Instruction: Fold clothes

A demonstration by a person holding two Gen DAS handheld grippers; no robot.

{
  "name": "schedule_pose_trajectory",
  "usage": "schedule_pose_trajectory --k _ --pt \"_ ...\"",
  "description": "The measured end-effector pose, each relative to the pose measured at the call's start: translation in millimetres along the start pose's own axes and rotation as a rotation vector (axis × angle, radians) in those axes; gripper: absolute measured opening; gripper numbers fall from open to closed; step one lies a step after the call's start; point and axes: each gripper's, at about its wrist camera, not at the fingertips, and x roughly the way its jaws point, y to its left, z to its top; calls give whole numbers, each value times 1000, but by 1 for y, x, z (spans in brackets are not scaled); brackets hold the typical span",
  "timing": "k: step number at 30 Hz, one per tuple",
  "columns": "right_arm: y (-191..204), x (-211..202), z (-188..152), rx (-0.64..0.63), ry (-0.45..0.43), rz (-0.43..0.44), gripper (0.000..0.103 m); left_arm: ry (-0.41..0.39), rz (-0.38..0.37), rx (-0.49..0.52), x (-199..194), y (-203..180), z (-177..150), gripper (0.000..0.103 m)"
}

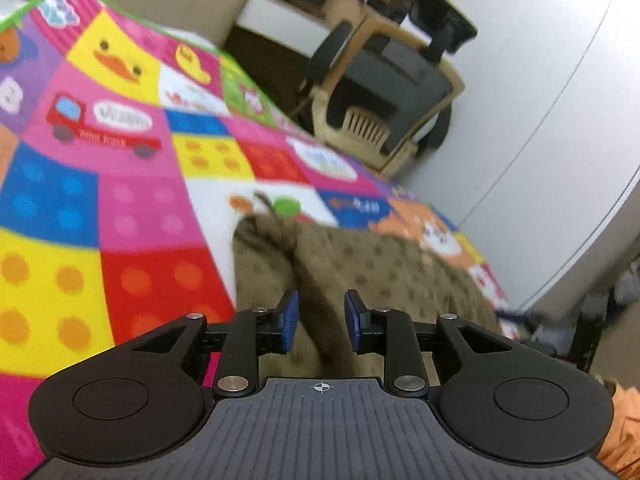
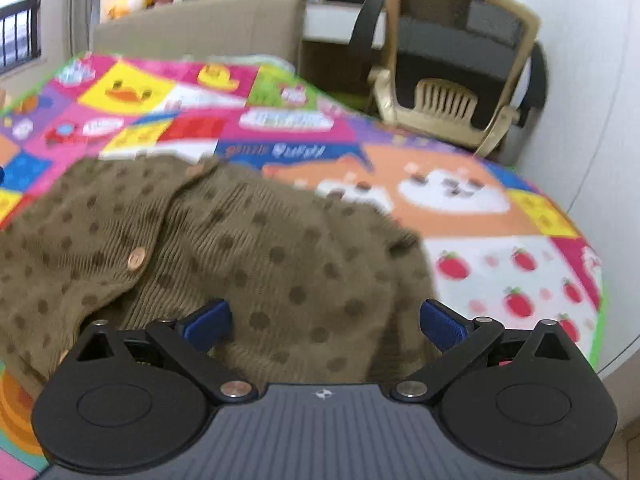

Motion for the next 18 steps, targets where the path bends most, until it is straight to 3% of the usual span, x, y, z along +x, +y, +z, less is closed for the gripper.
schedule_pose_trajectory --k 3,4,6,9,12,15,18 --pt "-9 -7 8 18 -49 -66 101 8 -93 -4 18 -11 10 72" --pt "-13 -7 11 21 -59 -93 101 28 -113 -7 30 -16 10 76" --pt "-19 4 15 -12 -49 -160 101 81 -120 2 57 -25 7 78" --pt "-25 35 9 -86 41 -244 102 156 -54 36 85 -29 -4 75" --pt "-32 34 4 -82 32 -224 102 164 7 98 84 -28 -12 71" --pt "-26 19 3 -94 -21 -220 102 147 92 88 58 -14 -16 80" --pt "-12 -7 2 -59 -78 -90 102 166 76 0 32 7 -21 86"
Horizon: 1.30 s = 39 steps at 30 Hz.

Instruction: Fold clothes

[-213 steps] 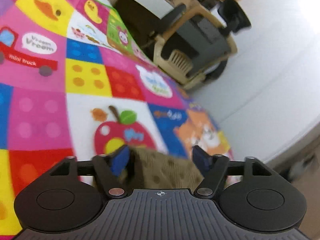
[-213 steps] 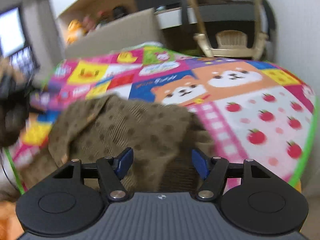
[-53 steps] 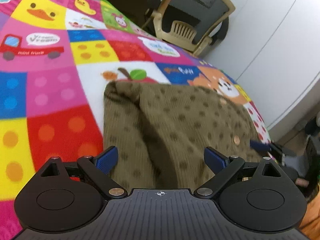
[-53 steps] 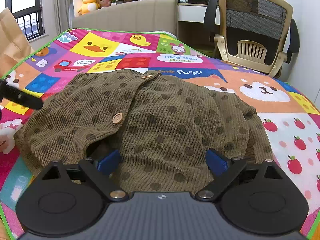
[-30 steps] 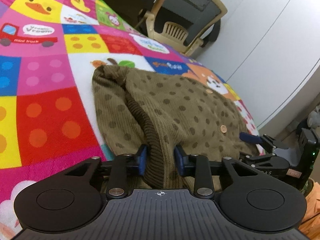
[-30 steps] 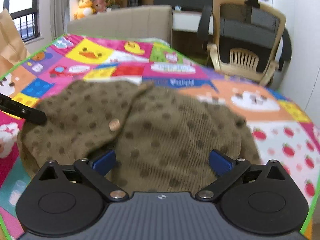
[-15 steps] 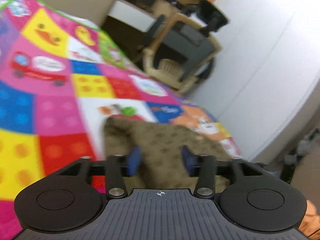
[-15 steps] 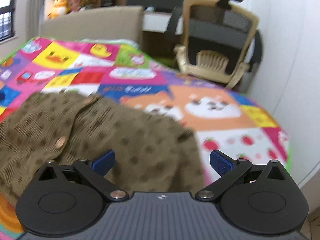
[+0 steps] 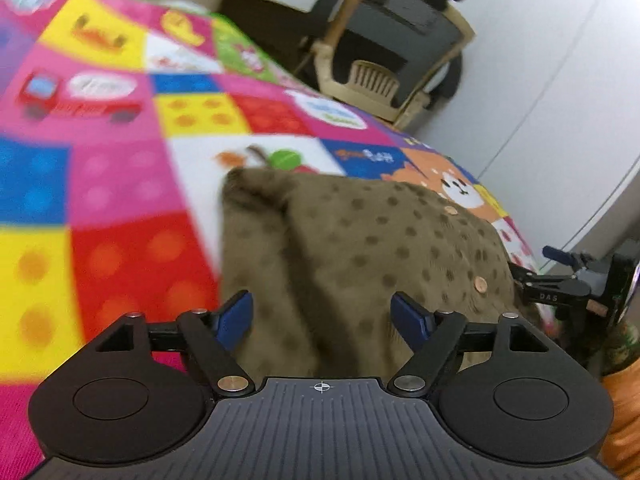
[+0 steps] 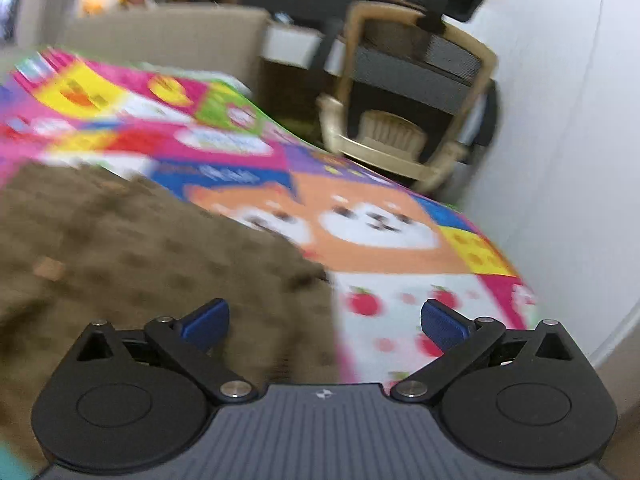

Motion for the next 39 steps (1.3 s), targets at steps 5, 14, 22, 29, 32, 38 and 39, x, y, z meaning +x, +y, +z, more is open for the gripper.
schedule_pose_trajectory --k 5,14,22,29,32,38,39 --pt "45 -32 4 -58 -58 296 102 21 -18 -88 -9 11 -18 90" --pt "154 -65 13 -315 -134 546 102 20 -62 -38 9 -23 -7 33" --pt "233 -26 12 -487 -101 408 88 10 -195 -90 0 -41 23 33" --pt "176 -21 35 -241 -196 317 15 -77 -257 -48 -20 -59 56 57" --pt "110 -37 41 -7 -242 272 15 -190 -267 -29 -39 -71 74 74" --pt "-16 -52 0 381 -133 150 16 -279 -287 5 -44 -94 91 93" --pt "-29 -50 -12 421 -91 135 16 -256 -285 7 -36 -98 91 93"
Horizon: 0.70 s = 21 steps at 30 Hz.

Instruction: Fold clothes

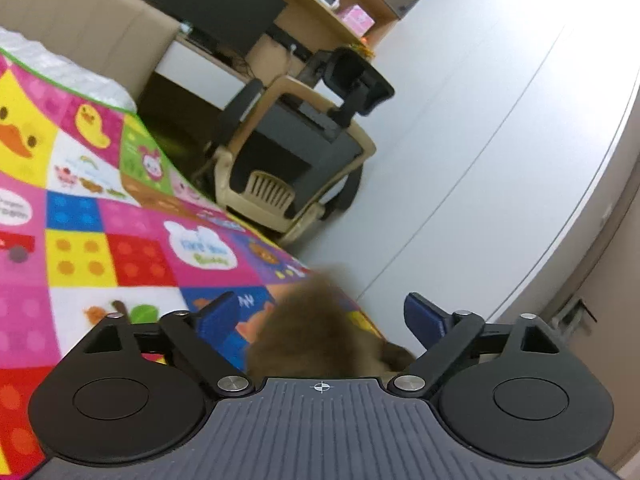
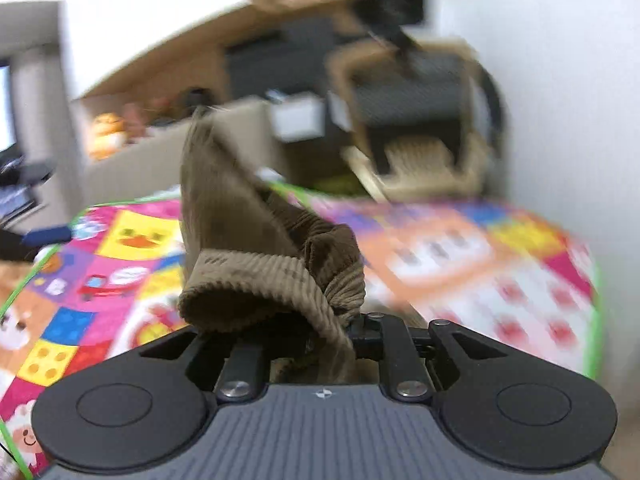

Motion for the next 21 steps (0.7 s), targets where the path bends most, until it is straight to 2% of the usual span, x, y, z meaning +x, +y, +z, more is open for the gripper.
schedule_pose_trajectory --k 3,6,8,10,12,14,16,19,21 --pt "-36 -3 -24 40 75 -89 16 94 12 4 31 -3 -14 93" --pt "-60 -5 -41 98 140 -115 21 191 12 24 66 -9 -34 94" --pt "-67 -7 -46 96 147 -145 27 252 12 48 88 -15 -47 94" --pt "-74 -18 -39 75 102 -173 31 293 19 79 109 -21 -57 94" --pt "-77 -37 -23 55 4 -158 39 318 26 103 127 -25 -66 94" --pt "-79 -56 -6 28 -92 -141 40 349 11 84 143 -24 -74 94" --pt "-69 -65 14 -55 -161 -111 40 381 4 76 154 -22 -83 94" --pt "-58 -41 43 -98 -152 -27 40 435 30 88 168 -20 -97 93" --pt "-52 -6 56 -105 -88 23 43 456 61 114 169 -18 -105 93"
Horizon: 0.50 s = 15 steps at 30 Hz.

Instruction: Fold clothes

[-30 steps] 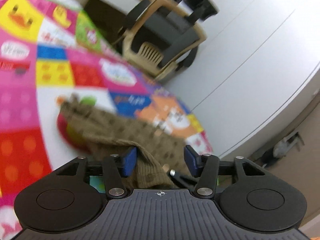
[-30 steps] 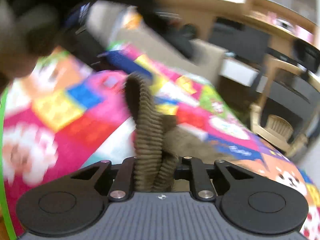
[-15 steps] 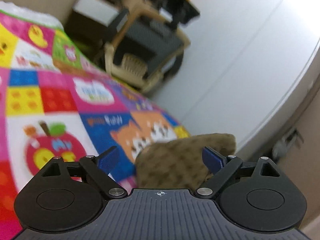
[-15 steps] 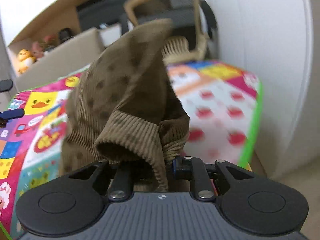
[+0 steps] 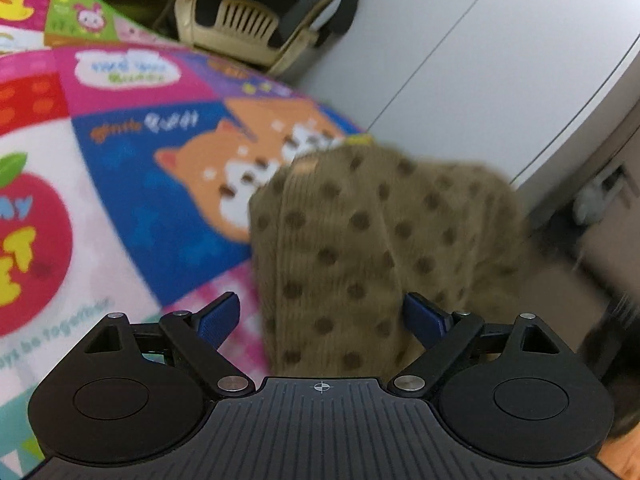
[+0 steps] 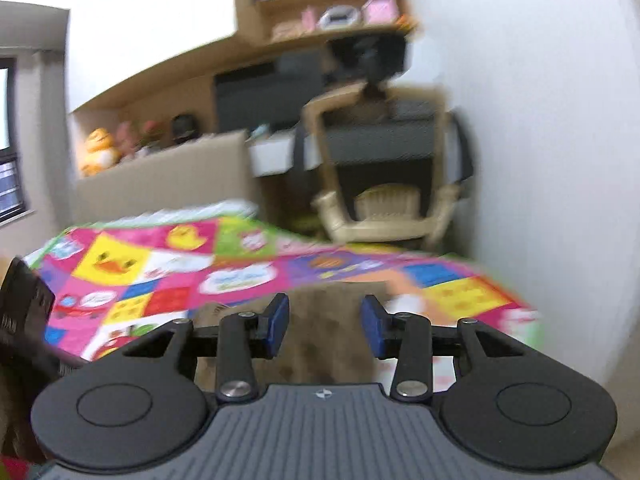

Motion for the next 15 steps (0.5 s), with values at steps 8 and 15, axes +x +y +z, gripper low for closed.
schedule_pose_trajectory --k 8,15 --pt "-9 117 -20 17 284 -58 48 -52 -61 -29 -28 17 3 94" --pt "-37 45 -33 62 265 36 84 -15 -173 -113 -3 20 11 96"
